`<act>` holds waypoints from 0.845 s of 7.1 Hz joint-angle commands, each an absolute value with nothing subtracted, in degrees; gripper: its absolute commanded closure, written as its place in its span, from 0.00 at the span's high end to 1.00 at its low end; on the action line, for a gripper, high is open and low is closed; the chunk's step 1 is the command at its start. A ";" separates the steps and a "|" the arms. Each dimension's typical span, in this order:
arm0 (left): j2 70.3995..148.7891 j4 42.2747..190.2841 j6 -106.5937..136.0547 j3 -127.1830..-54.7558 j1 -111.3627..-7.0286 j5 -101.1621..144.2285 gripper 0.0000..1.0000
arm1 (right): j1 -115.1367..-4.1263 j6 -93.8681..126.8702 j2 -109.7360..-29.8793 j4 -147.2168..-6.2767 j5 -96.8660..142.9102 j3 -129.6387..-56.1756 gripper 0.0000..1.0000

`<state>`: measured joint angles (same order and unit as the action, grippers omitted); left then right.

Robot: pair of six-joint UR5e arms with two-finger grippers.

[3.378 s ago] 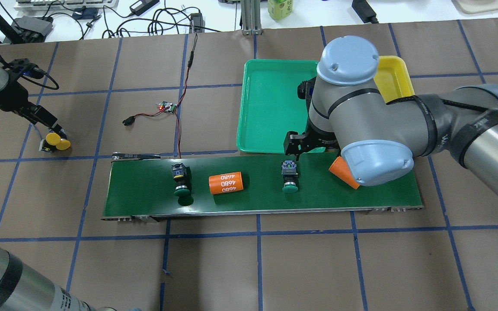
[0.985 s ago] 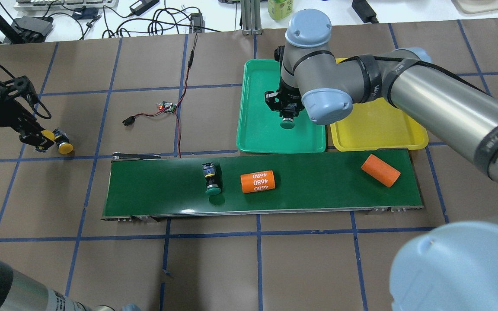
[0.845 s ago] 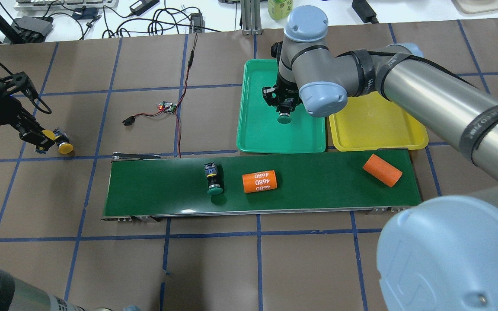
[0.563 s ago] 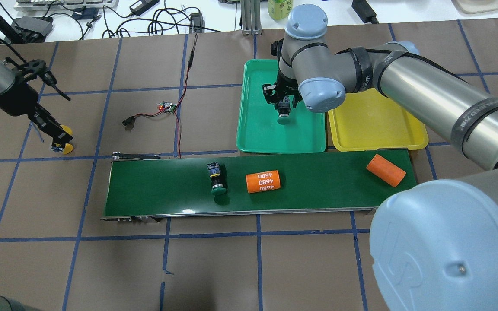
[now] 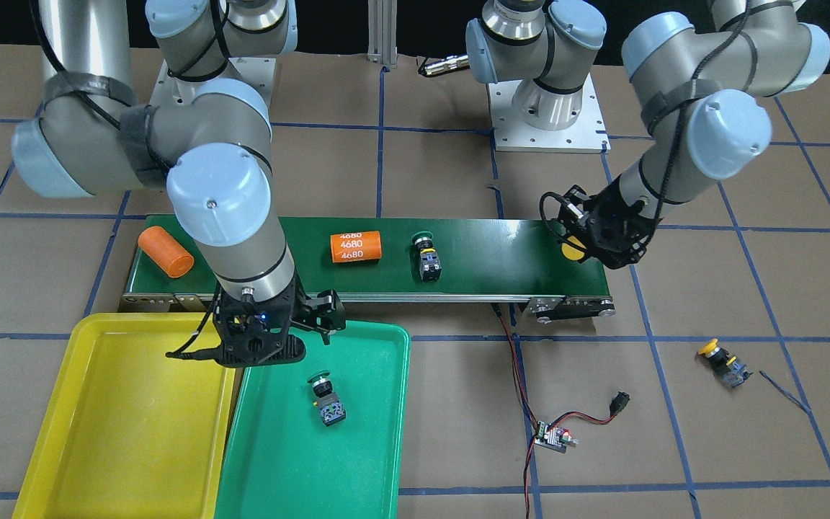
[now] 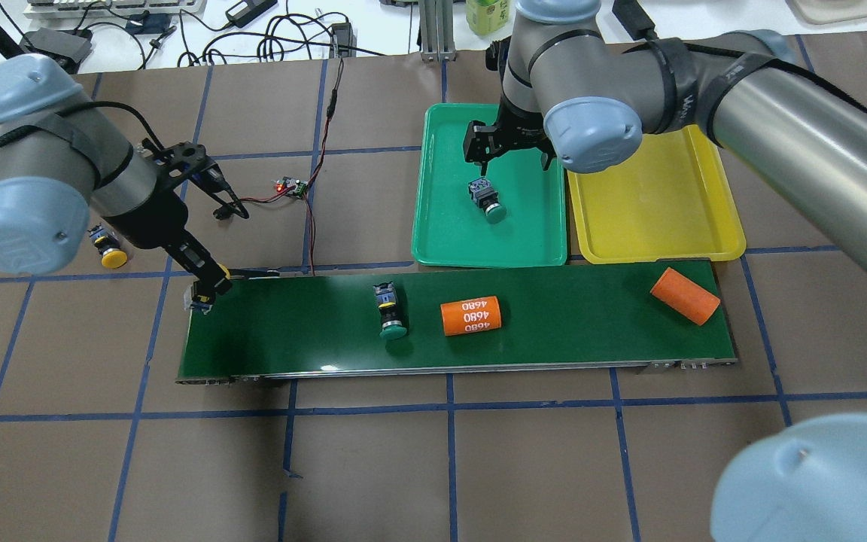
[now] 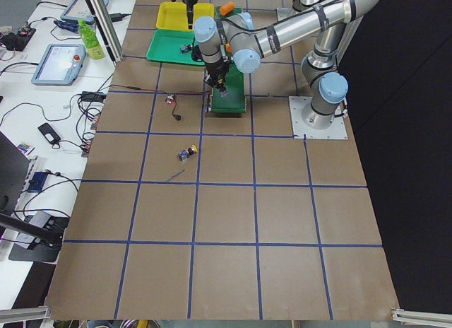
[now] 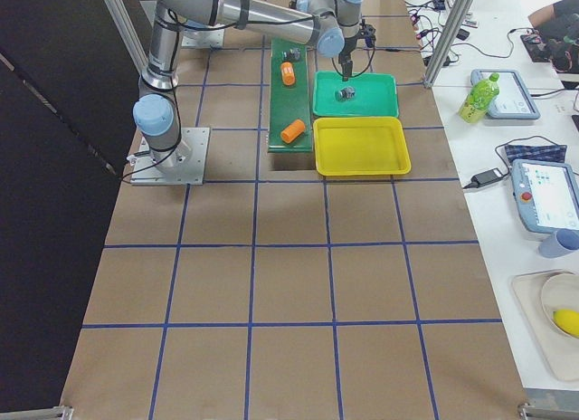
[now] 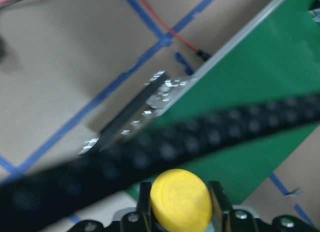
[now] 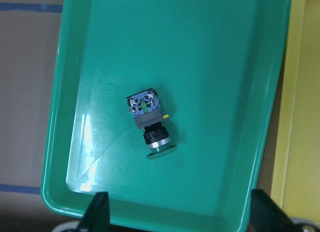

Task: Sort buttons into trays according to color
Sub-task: 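Place yellow-capped button on belt with left gripper while right gripper returns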

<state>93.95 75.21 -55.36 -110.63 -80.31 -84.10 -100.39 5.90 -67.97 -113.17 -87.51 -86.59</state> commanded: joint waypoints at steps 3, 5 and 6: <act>95.00 64.43 -54.94 -117.06 -88.42 -84.64 0.59 | -95.02 0.45 -83.63 -102.33 -87.54 -95.57 1.00; 93.09 64.16 -52.12 -117.25 -88.59 -86.82 1.00 | -94.84 -0.78 -92.51 -109.63 -87.45 -109.79 1.00; 91.68 64.42 -48.73 -115.85 -88.16 -87.10 1.00 | -94.83 -3.40 -92.81 -118.91 -87.71 -115.34 1.00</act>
<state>93.14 64.36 -51.66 -116.95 -88.40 -86.29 -94.94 -0.95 -90.67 -109.82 -87.53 -107.76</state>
